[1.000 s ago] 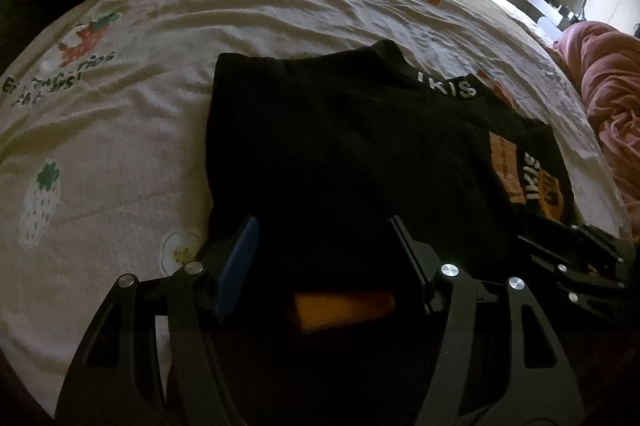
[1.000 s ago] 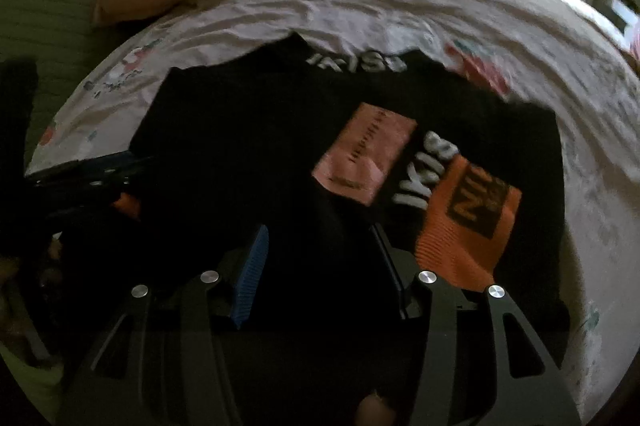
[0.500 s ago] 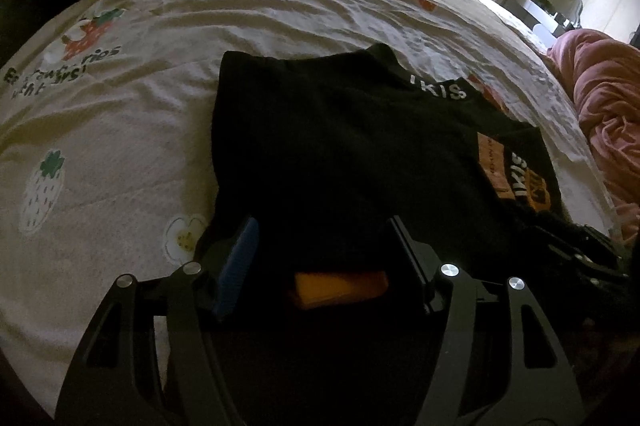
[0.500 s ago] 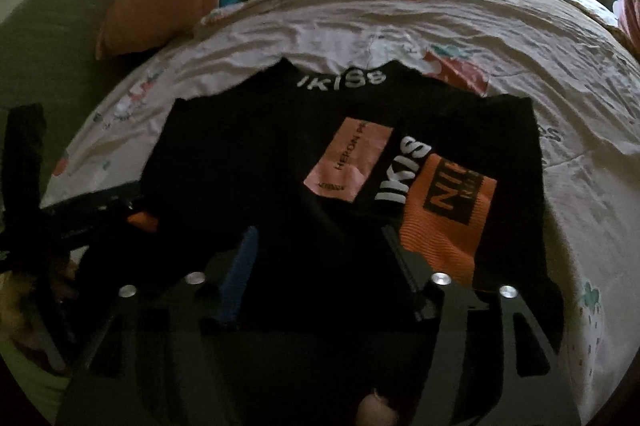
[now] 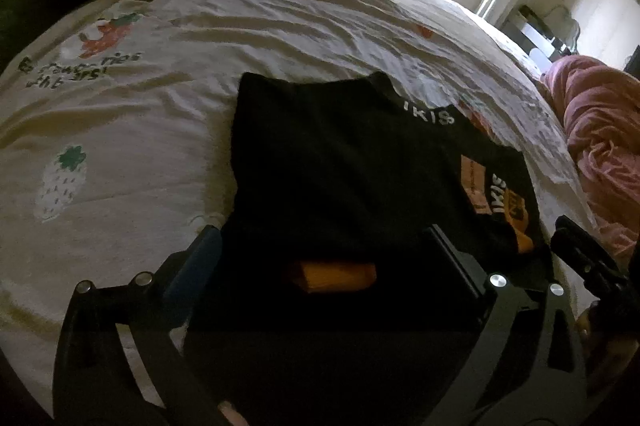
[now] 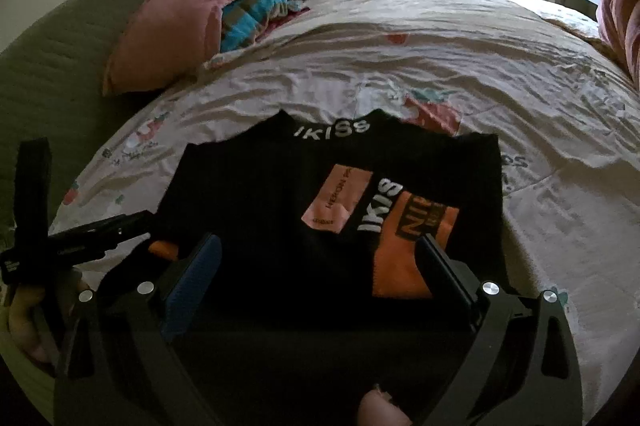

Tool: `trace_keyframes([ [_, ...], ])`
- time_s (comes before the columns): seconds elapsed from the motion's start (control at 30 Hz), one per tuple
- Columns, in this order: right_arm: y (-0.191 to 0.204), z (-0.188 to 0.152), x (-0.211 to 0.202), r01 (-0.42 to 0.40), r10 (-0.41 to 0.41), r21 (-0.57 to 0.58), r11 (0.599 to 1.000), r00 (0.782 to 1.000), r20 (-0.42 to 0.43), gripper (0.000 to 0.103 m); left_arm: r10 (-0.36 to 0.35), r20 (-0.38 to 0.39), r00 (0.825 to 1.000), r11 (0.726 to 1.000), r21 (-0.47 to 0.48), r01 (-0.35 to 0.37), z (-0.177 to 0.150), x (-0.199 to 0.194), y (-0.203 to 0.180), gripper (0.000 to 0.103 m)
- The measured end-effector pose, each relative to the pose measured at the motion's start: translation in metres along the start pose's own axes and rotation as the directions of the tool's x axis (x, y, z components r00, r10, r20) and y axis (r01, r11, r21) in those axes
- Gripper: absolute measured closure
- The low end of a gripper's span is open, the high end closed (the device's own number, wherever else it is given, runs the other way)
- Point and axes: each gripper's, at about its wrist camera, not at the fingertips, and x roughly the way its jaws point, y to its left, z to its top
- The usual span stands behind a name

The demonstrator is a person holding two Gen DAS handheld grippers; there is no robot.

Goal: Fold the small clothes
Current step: 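Move both open tools back toward the shirt hem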

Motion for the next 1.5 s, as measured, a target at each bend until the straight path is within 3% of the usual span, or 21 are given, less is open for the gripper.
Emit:
trace_keyframes([
  [0.67, -0.004, -0.003, -0.056, 0.045, -0.043, -0.028, 0.999, 0.996, 0.078, 0.006, 0.001, 0.072, 0.997, 0.999, 0.032, -0.004, -0.01, -0.057, 0.005, 0.01],
  [1.5, -0.009, -0.031, -0.111, 0.085, -0.08, -0.046, 0.995, 0.992, 0.096, 0.006, 0.017, 0.099, 0.995, 0.999, 0.044, -0.021, -0.043, -0.106, 0.01, 0.01],
])
